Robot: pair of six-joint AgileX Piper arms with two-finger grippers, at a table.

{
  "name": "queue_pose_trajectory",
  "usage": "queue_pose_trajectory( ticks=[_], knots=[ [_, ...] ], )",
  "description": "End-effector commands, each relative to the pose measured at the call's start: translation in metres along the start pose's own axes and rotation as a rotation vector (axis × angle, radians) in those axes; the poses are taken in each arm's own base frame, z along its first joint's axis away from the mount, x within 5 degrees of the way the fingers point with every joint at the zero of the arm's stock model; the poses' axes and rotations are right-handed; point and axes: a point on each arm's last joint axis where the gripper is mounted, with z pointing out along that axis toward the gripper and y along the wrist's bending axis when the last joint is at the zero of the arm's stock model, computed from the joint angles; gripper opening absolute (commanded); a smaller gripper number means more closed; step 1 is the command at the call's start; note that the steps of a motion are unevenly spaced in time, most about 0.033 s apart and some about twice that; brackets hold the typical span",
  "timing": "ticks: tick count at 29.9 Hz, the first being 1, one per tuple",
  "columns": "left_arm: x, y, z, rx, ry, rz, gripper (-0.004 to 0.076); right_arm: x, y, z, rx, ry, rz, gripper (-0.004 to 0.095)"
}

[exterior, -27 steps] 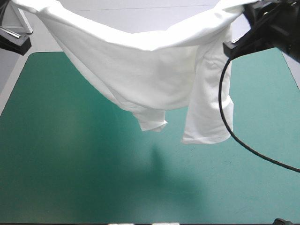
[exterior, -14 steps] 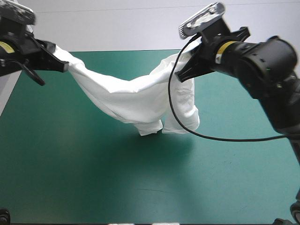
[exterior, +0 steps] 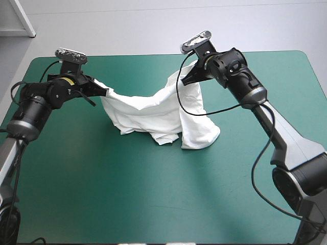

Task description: Fold the cloth

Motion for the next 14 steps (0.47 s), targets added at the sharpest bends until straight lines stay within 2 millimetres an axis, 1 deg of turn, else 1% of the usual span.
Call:
queue_pose_trajectory(
  ticks=[1, 2, 3, 6, 9, 10, 11, 13, 14],
  knots=[
    [-0.016, 0.004, 0.018, -0.041, -0.181, -0.021, 0.0019, -0.017, -0.016, 0.006, 0.04, -0.19, 0.006, -0.0017],
    [-0.015, 0.005, 0.029, -0.047, -0.196, -0.023, 0.0019, -0.016, -0.017, 0.014, 0.043, -0.203, 0.007, -0.0017],
    [-0.014, 0.006, 0.044, -0.057, -0.22, -0.024, 0.0019, -0.015, -0.016, 0.027, 0.049, -0.228, -0.005, -0.0017],
    [-0.009, 0.007, 0.074, -0.081, -0.288, -0.033, 0.0019, -0.015, -0.018, 0.052, 0.056, -0.31, -0.009, -0.0017],
    [-0.009, 0.01, 0.097, -0.12, -0.412, -0.038, 0.002, -0.014, -0.016, 0.071, 0.046, -0.379, 0.008, -0.0014],
    [-0.008, 0.011, 0.104, -0.132, -0.449, -0.038, 0.0024, -0.013, -0.015, 0.077, 0.037, -0.39, 0.032, 0.0002],
    [-0.006, 0.011, 0.11, -0.137, -0.47, -0.048, 0.0041, -0.011, -0.016, 0.081, 0.035, -0.398, 0.051, 0.0046],
    [-0.002, 0.011, 0.119, -0.139, -0.477, -0.061, 0.0121, -0.008, -0.016, 0.089, 0.031, -0.396, 0.06, 0.0196],
    [-0.001, 0.011, 0.122, -0.14, -0.475, -0.061, 0.019, -0.007, -0.016, 0.091, 0.029, -0.391, 0.068, 0.0312]
  ],
)
